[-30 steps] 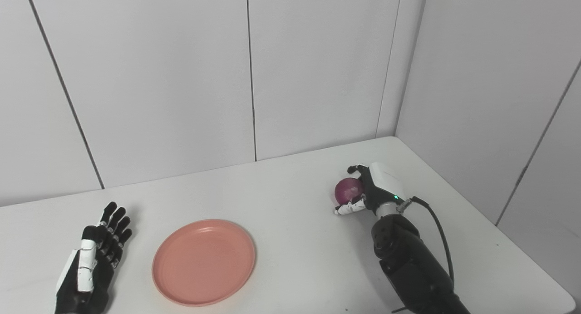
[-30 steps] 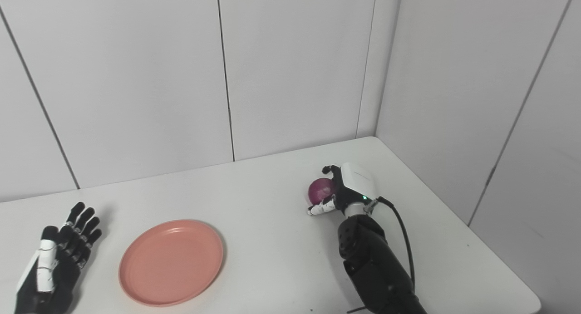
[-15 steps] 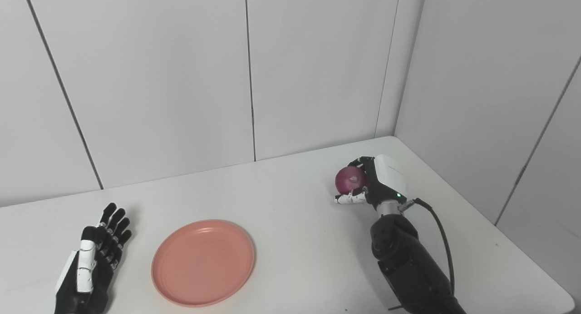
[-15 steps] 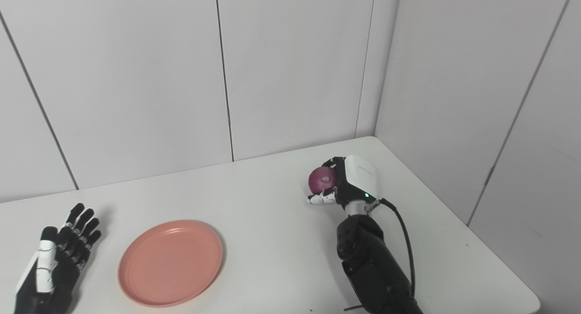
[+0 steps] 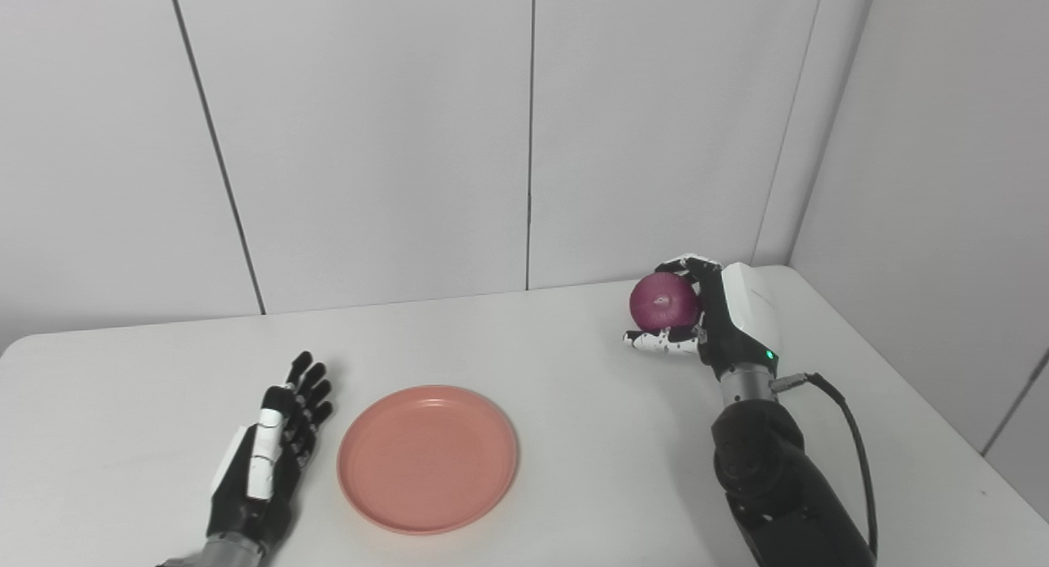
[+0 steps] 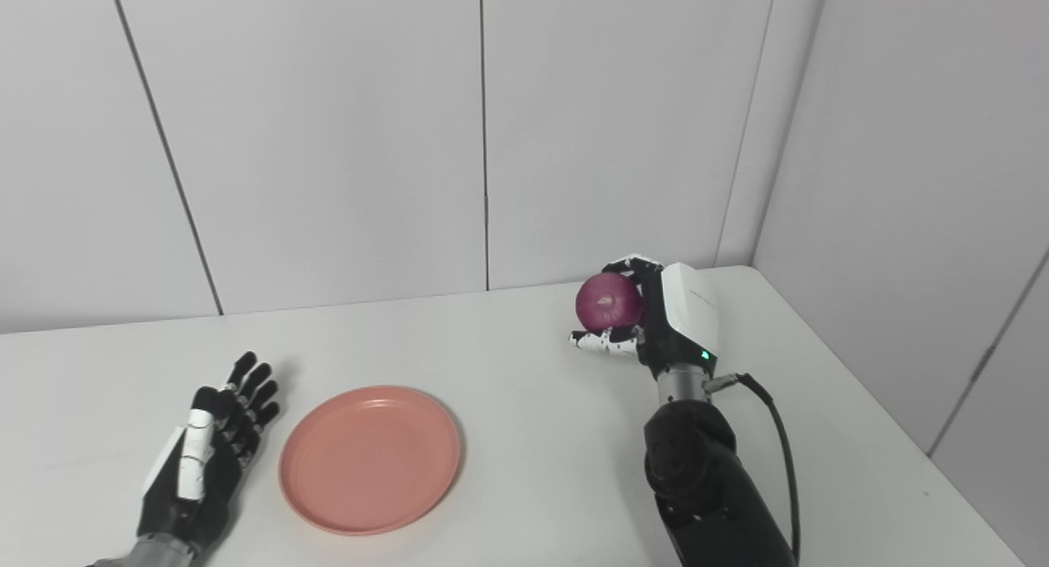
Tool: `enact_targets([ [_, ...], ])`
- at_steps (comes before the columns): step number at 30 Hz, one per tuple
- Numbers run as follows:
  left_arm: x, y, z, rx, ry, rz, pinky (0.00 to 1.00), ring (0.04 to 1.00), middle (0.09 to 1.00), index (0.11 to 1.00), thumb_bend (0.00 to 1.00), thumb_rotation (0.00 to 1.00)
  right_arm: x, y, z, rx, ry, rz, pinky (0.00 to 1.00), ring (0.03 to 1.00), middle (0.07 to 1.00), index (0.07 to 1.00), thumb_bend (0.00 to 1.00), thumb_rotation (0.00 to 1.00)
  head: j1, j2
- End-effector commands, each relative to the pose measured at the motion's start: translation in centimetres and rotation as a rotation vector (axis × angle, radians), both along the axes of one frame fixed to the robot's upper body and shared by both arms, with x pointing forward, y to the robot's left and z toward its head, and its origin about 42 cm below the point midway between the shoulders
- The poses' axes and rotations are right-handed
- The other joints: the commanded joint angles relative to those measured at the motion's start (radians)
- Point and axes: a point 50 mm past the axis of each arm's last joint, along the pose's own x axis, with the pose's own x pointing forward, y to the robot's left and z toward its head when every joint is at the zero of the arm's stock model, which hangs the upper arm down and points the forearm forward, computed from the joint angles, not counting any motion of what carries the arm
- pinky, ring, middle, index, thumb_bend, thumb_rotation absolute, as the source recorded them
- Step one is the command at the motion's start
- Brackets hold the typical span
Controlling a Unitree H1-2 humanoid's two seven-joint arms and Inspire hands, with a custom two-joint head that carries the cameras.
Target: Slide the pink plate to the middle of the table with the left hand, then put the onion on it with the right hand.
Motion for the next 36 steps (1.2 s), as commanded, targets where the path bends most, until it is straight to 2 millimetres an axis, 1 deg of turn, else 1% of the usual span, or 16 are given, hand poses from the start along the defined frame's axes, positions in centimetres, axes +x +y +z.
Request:
enact_targets([
  [1, 0.5, -0.4, 1.7, 0.007, -0.041, 0.008, 1.00, 1.000, 1.000, 1.000, 0.69, 1.00, 0.2, 1.0, 2.3, -0.001, -0.086, 0.079, 0.10, 0.168, 0.469, 0.485, 0.52, 0.00, 0.017, 0.001],
  [7, 0.2, -1.6, 2.1, 0.000, -0.032, 0.025, 1.00, 1.000, 1.000, 1.000, 0.67, 1.00, -1.2, 3.0, 2.9, 0.016, -0.080, 0.179, 0.10, 0.169, 0.469, 0.484, 0.52, 0.00, 0.072, 0.003],
  [10, 0.2, -2.0, 2.2, -0.002, -0.032, 0.027, 1.00, 1.000, 1.000, 1.000, 0.67, 1.00, -1.5, 3.5, 3.1, 0.016, -0.087, 0.205, 0.14, 0.208, 0.470, 0.484, 0.52, 0.00, 0.085, 0.001],
  [14, 0.1, -2.4, 2.3, 0.006, -0.034, 0.029, 1.00, 1.000, 1.000, 1.000, 0.68, 1.00, -1.9, 4.6, 2.6, 0.015, -0.069, 0.263, 0.14, 0.217, 0.471, 0.484, 0.52, 0.00, 0.098, -0.001],
  [21, 0.3, -2.6, 2.1, 0.020, -0.039, 0.036, 1.00, 1.000, 1.000, 1.000, 0.67, 1.00, -1.2, 7.0, 1.1, 0.023, -0.027, 0.333, 0.15, 0.224, 0.471, 0.484, 0.52, 0.00, 0.116, -0.012],
  [27, 0.5, -2.7, 2.0, 0.032, -0.043, 0.049, 1.00, 1.000, 1.000, 1.000, 0.66, 1.00, -0.5, 9.1, 0.6, 0.008, -0.013, 0.395, 0.19, 0.260, 0.472, 0.484, 0.52, 0.00, 0.118, -0.022],
  [33, 0.6, -2.7, 1.8, 0.045, -0.059, 0.062, 1.00, 1.000, 1.000, 1.000, 0.65, 1.00, 0.1, 11.2, 0.0, -0.030, -0.009, 0.461, 0.17, 0.241, 0.472, 0.484, 0.52, 0.00, 0.124, -0.027],
  [35, 0.7, -2.7, 1.8, 0.061, -0.074, 0.068, 1.00, 0.998, 1.000, 1.000, 0.66, 1.00, 0.3, 11.8, -0.3, -0.026, 0.005, 0.475, 0.18, 0.251, 0.472, 0.484, 0.52, 0.00, 0.124, -0.031],
  [36, 0.7, -2.7, 1.7, 0.066, -0.080, 0.070, 1.00, 0.995, 1.000, 1.000, 0.66, 1.00, 0.3, 12.1, -0.4, -0.023, 0.015, 0.479, 0.16, 0.233, 0.471, 0.485, 0.52, 0.00, 0.124, -0.031],
])
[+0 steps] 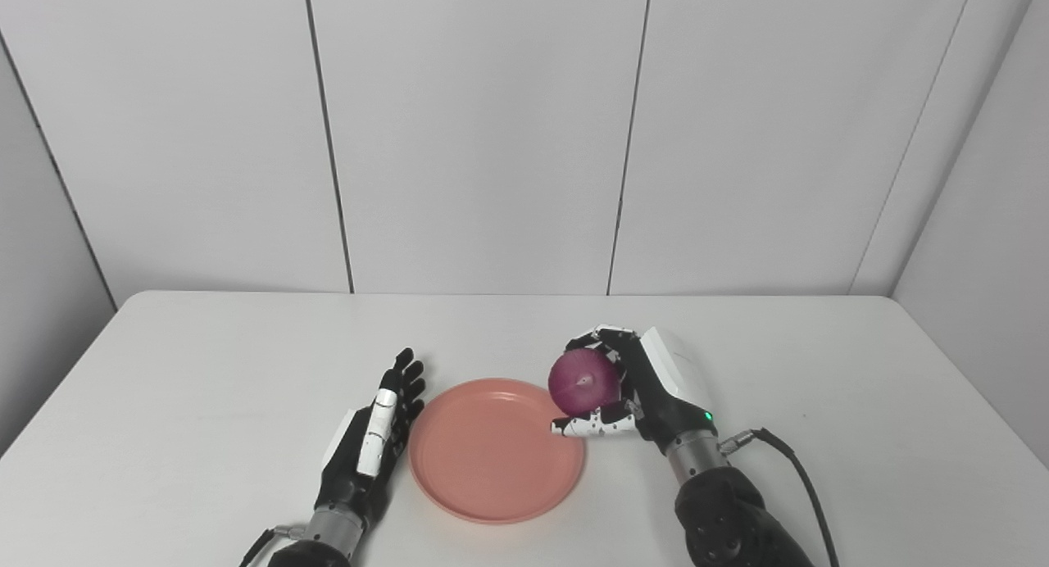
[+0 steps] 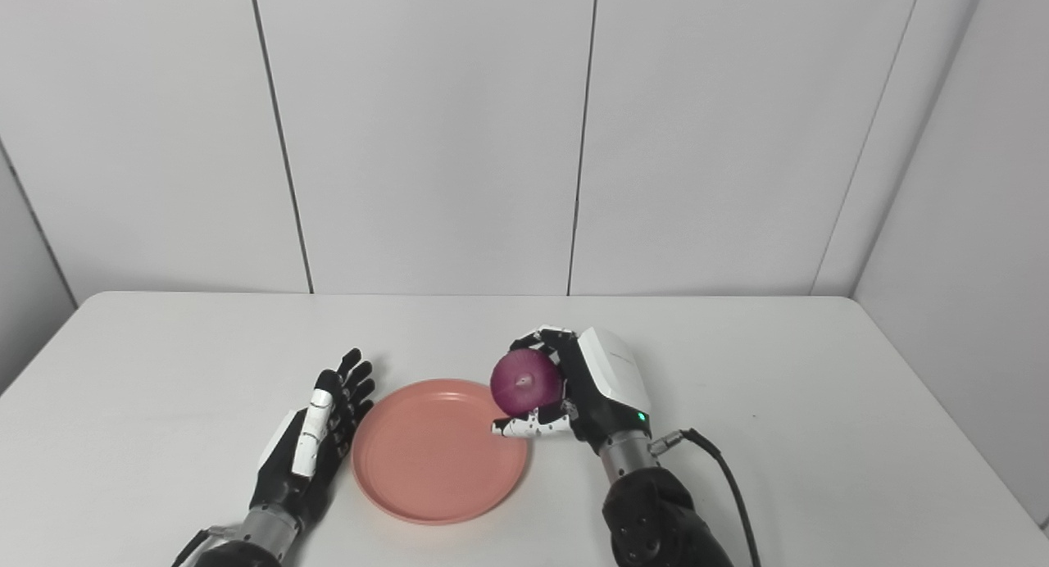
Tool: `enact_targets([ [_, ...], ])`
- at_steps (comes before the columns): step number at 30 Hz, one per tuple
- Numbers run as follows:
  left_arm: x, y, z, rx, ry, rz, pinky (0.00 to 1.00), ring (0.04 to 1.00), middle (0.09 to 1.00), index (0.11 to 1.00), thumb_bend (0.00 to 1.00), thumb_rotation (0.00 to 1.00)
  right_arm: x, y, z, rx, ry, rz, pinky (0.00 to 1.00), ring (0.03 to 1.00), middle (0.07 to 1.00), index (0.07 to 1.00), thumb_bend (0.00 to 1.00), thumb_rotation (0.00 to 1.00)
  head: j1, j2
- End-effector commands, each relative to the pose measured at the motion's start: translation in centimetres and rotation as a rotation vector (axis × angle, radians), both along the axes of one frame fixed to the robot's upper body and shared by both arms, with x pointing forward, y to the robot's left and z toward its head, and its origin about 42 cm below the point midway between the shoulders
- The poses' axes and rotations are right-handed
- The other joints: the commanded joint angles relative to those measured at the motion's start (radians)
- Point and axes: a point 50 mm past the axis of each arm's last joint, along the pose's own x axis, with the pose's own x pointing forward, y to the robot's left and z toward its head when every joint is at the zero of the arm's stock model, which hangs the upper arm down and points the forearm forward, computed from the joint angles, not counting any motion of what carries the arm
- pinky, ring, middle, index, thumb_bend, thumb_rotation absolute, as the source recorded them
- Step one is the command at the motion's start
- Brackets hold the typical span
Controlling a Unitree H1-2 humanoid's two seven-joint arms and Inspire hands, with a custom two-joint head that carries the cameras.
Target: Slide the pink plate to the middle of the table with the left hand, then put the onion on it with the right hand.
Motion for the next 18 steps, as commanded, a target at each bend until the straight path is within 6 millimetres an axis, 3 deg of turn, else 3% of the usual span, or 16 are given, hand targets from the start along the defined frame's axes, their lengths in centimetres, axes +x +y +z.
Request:
enact_targets([
  [1, 1.4, -0.3, 1.9, 0.019, -0.102, 0.006, 1.00, 0.994, 1.000, 1.000, 0.65, 1.00, 0.9, 1.4, 2.3, 0.012, -0.088, 0.054, 0.15, 0.220, 0.471, 0.485, 0.52, 0.00, 0.004, -0.003],
  [3, 1.4, -0.3, 1.8, 0.034, -0.109, 0.009, 1.00, 0.995, 1.000, 1.000, 0.65, 1.00, 1.1, 2.0, 1.9, 0.005, -0.088, 0.070, 0.13, 0.198, 0.470, 0.485, 0.52, 0.00, 0.004, -0.005],
  [6, 1.5, -0.2, 1.7, 0.038, -0.112, 0.014, 1.00, 0.995, 1.000, 1.000, 0.65, 1.00, 1.3, 2.7, 1.5, -0.011, -0.091, 0.095, 0.18, 0.260, 0.473, 0.485, 0.52, 0.00, 0.000, -0.011],
  [11, 1.5, 0.0, 1.5, 0.040, -0.115, 0.017, 1.00, 0.999, 1.000, 1.000, 0.66, 1.00, 1.4, 4.1, 1.3, -0.036, -0.088, 0.135, 0.19, 0.267, 0.457, 0.492, 0.52, 0.00, -0.003, -0.027],
  [13, 1.4, 0.0, 1.4, 0.036, -0.118, 0.015, 1.00, 0.998, 1.000, 1.000, 0.67, 1.00, 1.3, 4.7, 1.1, -0.051, -0.090, 0.154, 0.22, 0.295, 0.414, 0.512, 0.52, 0.00, 0.001, -0.010],
  [18, 1.3, -0.4, 1.9, 0.029, -0.118, 0.014, 1.00, 1.000, 1.000, 1.000, 0.66, 1.00, 1.1, 5.7, 0.7, -0.093, -0.068, 0.180, 0.24, 0.318, 0.402, 0.520, 0.52, 0.00, 0.003, -0.014],
])
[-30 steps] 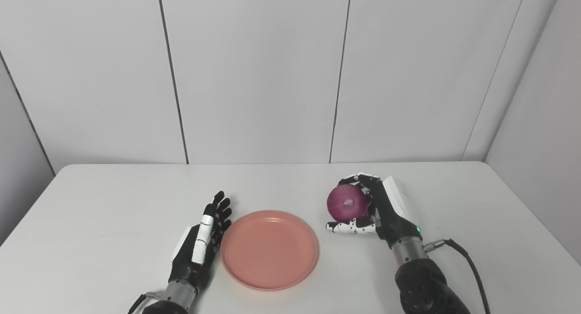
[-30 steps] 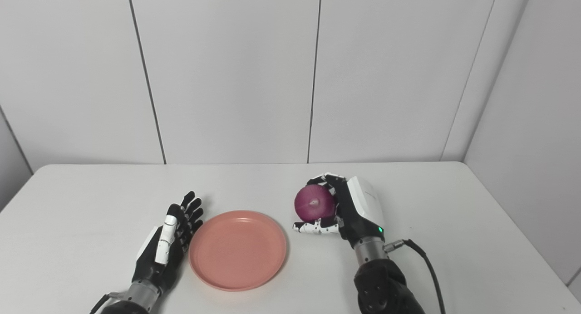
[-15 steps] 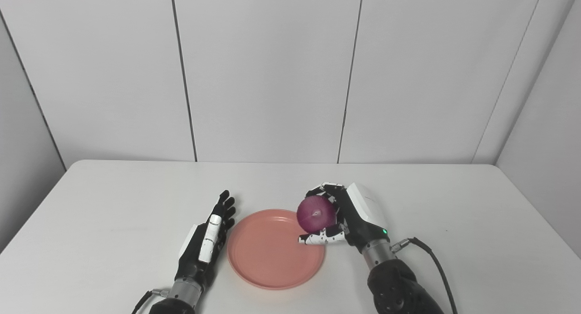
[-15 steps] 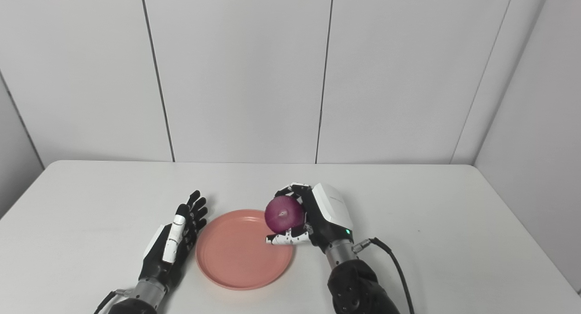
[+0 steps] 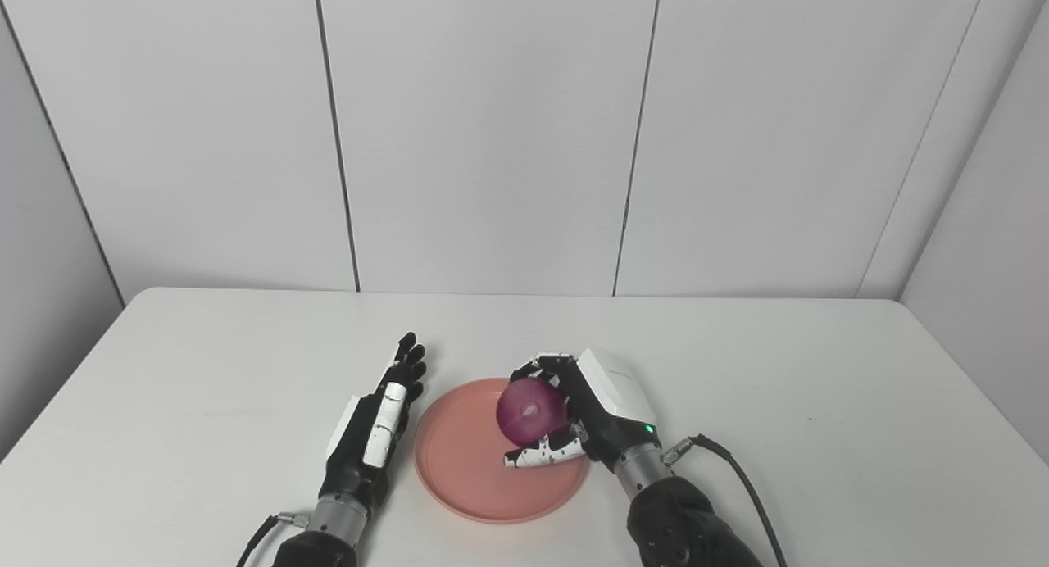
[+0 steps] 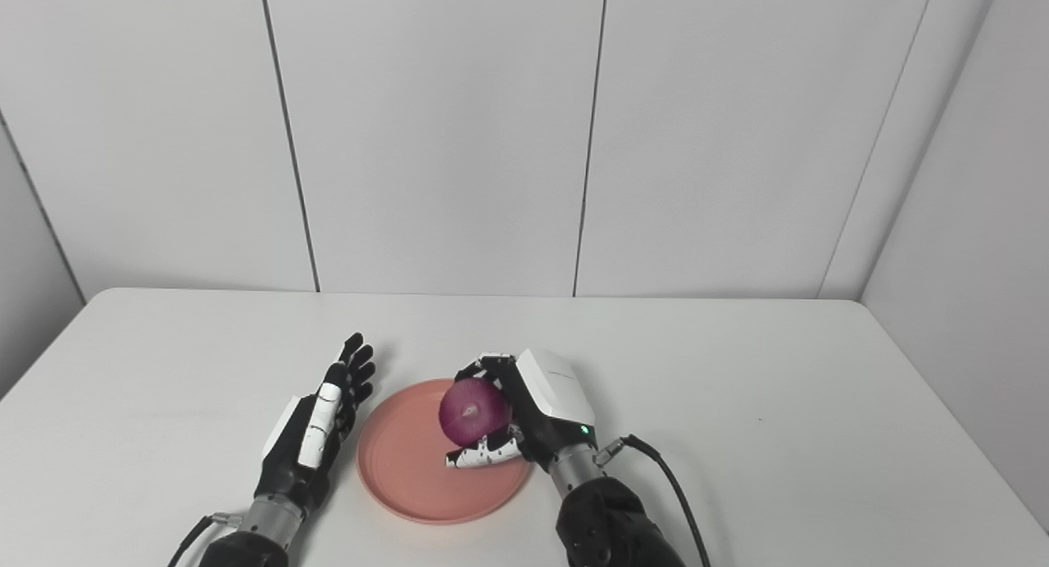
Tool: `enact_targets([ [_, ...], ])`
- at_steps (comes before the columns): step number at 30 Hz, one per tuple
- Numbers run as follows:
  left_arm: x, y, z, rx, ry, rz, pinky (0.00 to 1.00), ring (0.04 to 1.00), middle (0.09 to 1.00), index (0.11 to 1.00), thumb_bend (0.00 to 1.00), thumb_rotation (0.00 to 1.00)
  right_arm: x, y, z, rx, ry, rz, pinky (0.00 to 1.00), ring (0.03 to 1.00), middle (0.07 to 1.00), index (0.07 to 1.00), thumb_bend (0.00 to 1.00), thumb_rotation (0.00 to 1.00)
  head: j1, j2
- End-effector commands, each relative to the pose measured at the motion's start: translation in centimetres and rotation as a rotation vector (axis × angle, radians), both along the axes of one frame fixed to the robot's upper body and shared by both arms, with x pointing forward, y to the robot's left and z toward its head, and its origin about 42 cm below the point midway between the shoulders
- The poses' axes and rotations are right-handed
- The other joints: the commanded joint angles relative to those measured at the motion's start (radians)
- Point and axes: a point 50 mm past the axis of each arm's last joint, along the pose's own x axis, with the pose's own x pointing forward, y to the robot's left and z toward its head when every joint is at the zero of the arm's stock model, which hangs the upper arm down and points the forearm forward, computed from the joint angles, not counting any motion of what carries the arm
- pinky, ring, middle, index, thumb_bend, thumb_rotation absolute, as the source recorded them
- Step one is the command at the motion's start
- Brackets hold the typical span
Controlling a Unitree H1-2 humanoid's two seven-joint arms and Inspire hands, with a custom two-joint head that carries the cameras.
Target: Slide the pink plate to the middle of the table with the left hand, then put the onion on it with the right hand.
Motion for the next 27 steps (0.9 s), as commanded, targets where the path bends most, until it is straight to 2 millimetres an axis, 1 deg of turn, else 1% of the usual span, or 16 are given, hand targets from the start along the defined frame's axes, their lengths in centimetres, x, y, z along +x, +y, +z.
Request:
enact_targets([
  [1, 0.7, -0.4, 1.7, -0.002, -0.063, 0.001, 1.00, 1.000, 1.000, 1.000, 0.66, 1.00, 0.9, 1.2, 2.5, 0.001, -0.099, 0.051, 0.24, 0.316, 0.401, 0.520, 0.52, 0.00, 0.001, 0.004],
  [3, 0.7, -0.5, 1.7, -0.005, -0.062, 0.003, 1.00, 1.000, 1.000, 1.000, 0.66, 1.00, 0.9, 1.3, 2.1, -0.018, -0.095, 0.064, 0.25, 0.331, 0.407, 0.522, 0.52, 0.00, 0.001, 0.005],
  [4, 0.7, -0.6, 1.7, -0.006, -0.063, 0.004, 1.00, 0.999, 1.000, 1.000, 0.66, 1.00, 0.9, 1.4, 2.0, -0.023, -0.092, 0.071, 0.25, 0.333, 0.407, 0.522, 0.52, 0.00, 0.002, 0.013],
  [7, 0.7, -0.6, 1.7, -0.005, -0.068, 0.004, 0.99, 0.998, 1.000, 1.000, 0.65, 1.00, 0.9, 1.6, 1.7, -0.029, -0.088, 0.090, 0.27, 0.350, 0.411, 0.524, 0.52, 0.00, 0.002, 0.010],
  [11, 0.6, -0.6, 1.6, -0.005, -0.060, 0.008, 0.99, 0.999, 1.000, 1.000, 0.65, 1.00, 0.8, 2.1, 1.5, -0.048, -0.079, 0.106, 0.33, 0.367, 0.409, 0.526, 0.51, 0.00, 0.004, 0.011],
  [15, 0.6, -0.8, 1.9, -0.009, -0.065, 0.007, 0.99, 0.999, 1.000, 1.000, 0.64, 1.00, 0.6, 2.3, 1.6, -0.067, -0.069, 0.103, 0.33, 0.367, 0.408, 0.524, 0.51, 0.00, 0.001, 0.017],
  [18, 0.6, -0.9, 1.9, -0.013, -0.062, 0.007, 0.99, 0.998, 1.000, 1.000, 0.64, 1.00, 0.6, 2.2, 1.6, -0.081, -0.082, 0.110, 0.39, 0.398, 0.416, 0.527, 0.51, 0.00, 0.007, 0.014],
  [19, 0.6, -0.9, 2.0, -0.016, -0.061, 0.007, 0.99, 0.997, 1.000, 1.000, 0.64, 1.00, 0.6, 2.1, 1.6, -0.084, -0.086, 0.112, 0.43, 0.421, 0.422, 0.532, 0.51, 0.00, 0.008, 0.015],
  [22, 0.7, -0.9, 2.0, -0.016, -0.061, 0.007, 0.99, 0.996, 1.000, 1.000, 0.65, 1.00, 0.7, 2.0, 1.7, -0.082, -0.098, 0.118, 0.48, 0.458, 0.435, 0.535, 0.52, 0.00, 0.006, 0.020],
  [25, 0.7, -0.8, 1.9, -0.011, -0.059, 0.006, 0.99, 0.996, 1.000, 1.000, 0.66, 1.00, 0.7, 2.0, 1.8, -0.075, -0.104, 0.118, 0.57, 0.565, 0.477, 0.512, 0.52, 0.00, 0.009, 0.014],
  [26, 0.6, -0.8, 1.9, -0.011, -0.056, 0.005, 0.99, 0.996, 1.000, 1.000, 0.66, 1.00, 0.5, 2.0, 1.9, -0.068, -0.101, 0.115, 0.58, 0.577, 0.481, 0.508, 0.52, 0.00, 0.009, 0.015],
  [27, 0.6, -0.8, 1.9, -0.011, -0.054, 0.003, 1.00, 0.998, 1.000, 1.000, 0.66, 1.00, 0.4, 1.9, 2.0, -0.062, -0.101, 0.113, 0.64, 0.627, 0.579, 0.502, 0.51, 0.07, 0.007, 0.014],
])
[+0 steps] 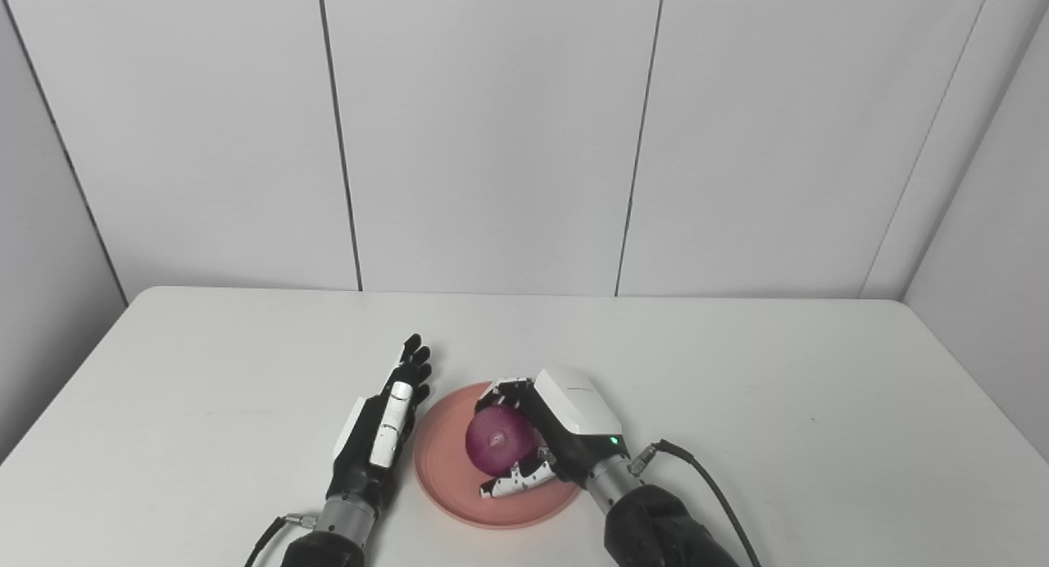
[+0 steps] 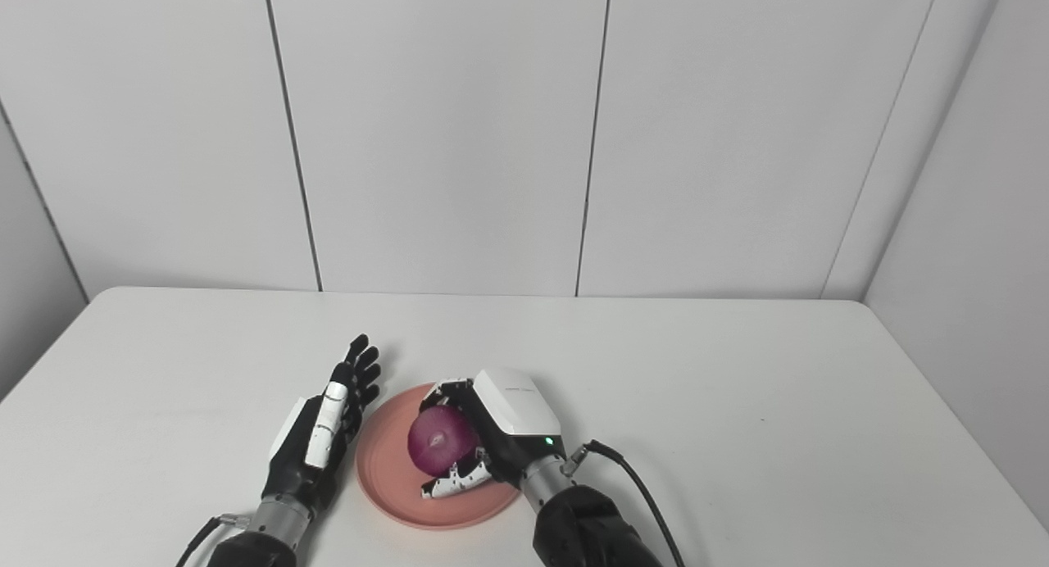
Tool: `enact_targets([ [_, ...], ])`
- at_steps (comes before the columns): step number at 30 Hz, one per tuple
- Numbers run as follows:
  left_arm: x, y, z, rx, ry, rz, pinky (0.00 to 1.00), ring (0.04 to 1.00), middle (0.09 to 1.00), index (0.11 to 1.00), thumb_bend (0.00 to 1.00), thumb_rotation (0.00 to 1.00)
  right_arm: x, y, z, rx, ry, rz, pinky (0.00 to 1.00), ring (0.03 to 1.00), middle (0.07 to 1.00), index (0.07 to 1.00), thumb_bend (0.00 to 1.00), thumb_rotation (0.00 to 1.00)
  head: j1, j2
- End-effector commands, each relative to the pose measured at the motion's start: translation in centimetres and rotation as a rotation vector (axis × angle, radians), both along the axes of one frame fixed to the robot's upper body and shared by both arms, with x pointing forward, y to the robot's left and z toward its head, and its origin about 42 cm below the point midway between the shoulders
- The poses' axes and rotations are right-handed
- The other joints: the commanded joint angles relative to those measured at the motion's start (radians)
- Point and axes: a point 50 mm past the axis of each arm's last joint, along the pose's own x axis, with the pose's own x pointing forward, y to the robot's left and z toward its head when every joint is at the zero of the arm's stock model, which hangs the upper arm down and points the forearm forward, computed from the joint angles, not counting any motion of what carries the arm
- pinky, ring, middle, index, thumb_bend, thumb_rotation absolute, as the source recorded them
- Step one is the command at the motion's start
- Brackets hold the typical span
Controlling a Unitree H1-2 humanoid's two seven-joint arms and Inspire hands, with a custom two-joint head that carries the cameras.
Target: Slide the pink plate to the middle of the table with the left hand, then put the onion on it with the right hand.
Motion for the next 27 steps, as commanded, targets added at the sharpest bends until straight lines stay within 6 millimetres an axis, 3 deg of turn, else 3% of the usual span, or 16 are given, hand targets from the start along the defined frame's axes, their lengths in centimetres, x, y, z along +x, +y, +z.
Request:
enact_targets([
  [1, 0.6, -0.3, 2.0, -0.004, -0.069, -0.005, 1.00, 1.000, 1.000, 1.000, 0.66, 1.00, 0.5, 0.5, 2.8, 0.039, -0.095, 0.033, 0.68, 0.666, 0.648, 0.499, 0.51, 0.12, -0.001, 0.001],
  [2, 0.6, -0.3, 2.0, -0.008, -0.069, -0.006, 1.00, 1.000, 1.000, 1.000, 0.66, 1.00, 0.5, 0.5, 2.9, 0.041, -0.101, 0.031, 0.71, 0.695, 0.690, 0.628, 0.57, 0.22, -0.004, 0.000],
  [5, 0.6, -0.1, 2.0, -0.016, -0.068, -0.009, 1.00, 1.000, 1.000, 1.000, 0.64, 1.00, 0.3, 0.5, 3.1, 0.044, -0.117, 0.022, 0.74, 0.741, 0.749, 0.744, 0.63, 0.37, -0.008, -0.003],
  [12, 0.7, 0.1, 1.7, -0.012, -0.071, -0.006, 1.00, 1.000, 1.000, 1.000, 0.65, 1.00, 0.1, -0.1, 3.7, 0.023, -0.172, -0.006, 0.75, 0.771, 0.795, 0.802, 0.66, 0.52, -0.013, -0.012],
  [17, 0.8, 0.0, 1.5, -0.005, -0.074, -0.010, 1.00, 1.000, 1.000, 1.000, 0.64, 1.00, 0.0, -0.9, 4.1, 0.046, -0.160, 0.001, 0.80, 0.823, 0.840, 0.844, 0.68, 0.65, -0.011, -0.012],
  [27, 1.1, 0.2, 1.6, 0.005, -0.081, 0.003, 0.98, 0.991, 1.000, 1.000, 0.65, 1.00, -0.6, -1.8, 4.7, 0.092, -0.165, 0.012, 0.81, 0.830, 0.847, 0.860, 0.72, 0.73, -0.008, -0.002],
])
